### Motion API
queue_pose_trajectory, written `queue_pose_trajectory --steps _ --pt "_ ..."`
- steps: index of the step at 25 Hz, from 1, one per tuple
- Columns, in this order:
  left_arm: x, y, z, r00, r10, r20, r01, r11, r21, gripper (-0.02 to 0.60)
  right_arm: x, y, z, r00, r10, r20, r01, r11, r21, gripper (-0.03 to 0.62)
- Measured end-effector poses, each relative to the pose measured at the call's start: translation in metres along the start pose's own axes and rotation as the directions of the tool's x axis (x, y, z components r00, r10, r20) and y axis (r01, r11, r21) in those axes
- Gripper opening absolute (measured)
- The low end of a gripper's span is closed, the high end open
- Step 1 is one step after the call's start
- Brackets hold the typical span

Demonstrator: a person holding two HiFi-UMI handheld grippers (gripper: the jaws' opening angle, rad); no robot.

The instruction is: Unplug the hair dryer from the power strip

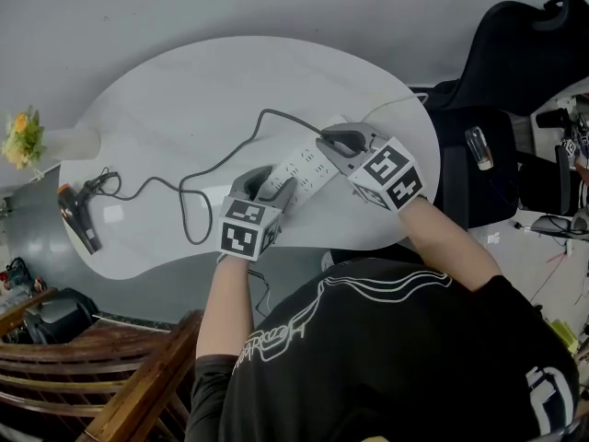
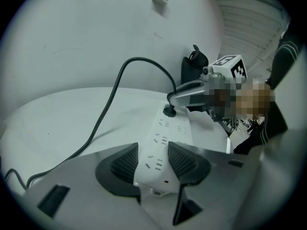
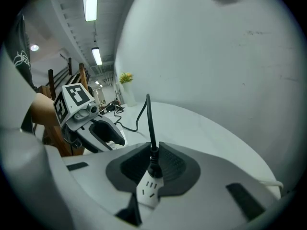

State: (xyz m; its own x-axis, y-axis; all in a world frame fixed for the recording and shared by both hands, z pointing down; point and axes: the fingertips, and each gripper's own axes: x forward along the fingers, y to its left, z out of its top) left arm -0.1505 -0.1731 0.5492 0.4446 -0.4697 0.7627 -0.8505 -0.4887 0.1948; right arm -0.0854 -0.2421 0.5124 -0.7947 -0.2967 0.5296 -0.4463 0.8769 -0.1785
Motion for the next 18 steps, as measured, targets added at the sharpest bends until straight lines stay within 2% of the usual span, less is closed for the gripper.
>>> queue_pose_trajectory --steps 3,8,10,14,18 --pt "0.0008 -0.0004 0.0005 1.0 0.004 -0.004 -0.004 1.0 0.008 0.195 -0.0002 0.0002 0.0003 1.0 -0.006 -0.005 0.006 1.0 0.001 0.034" --pt "0.0012 -0.0016 0.0012 0.999 0.011 -0.03 -0.011 1.0 0.014 0.195 0.0005 0.0059 0.0022 0.997 -0.062 -0.044 0.057 0.992 -0.108 0.032" --pt "0.0005 -0.0013 0.0003 1.0 0.009 -0.024 -0.008 1.0 0.009 0.195 0.0001 0.0046 0.0017 0.999 -0.039 -0.034 0.036 0.996 -0.081 0.032" --pt "0.0014 -0.0028 0.0 1.0 0.0 -0.013 0.0 1.0 0.005 0.195 -0.0051 -0.0021 -0.0003 1.0 0.007 0.006 -0.007 0.999 0.041 0.029" --pt "0.0012 -0.0038 0.0011 1.0 0.003 -0.01 -0.003 1.0 0.008 0.195 -0.0058 0.0007 0.002 1.0 -0.003 -0.005 0.003 1.0 0.006 0.028"
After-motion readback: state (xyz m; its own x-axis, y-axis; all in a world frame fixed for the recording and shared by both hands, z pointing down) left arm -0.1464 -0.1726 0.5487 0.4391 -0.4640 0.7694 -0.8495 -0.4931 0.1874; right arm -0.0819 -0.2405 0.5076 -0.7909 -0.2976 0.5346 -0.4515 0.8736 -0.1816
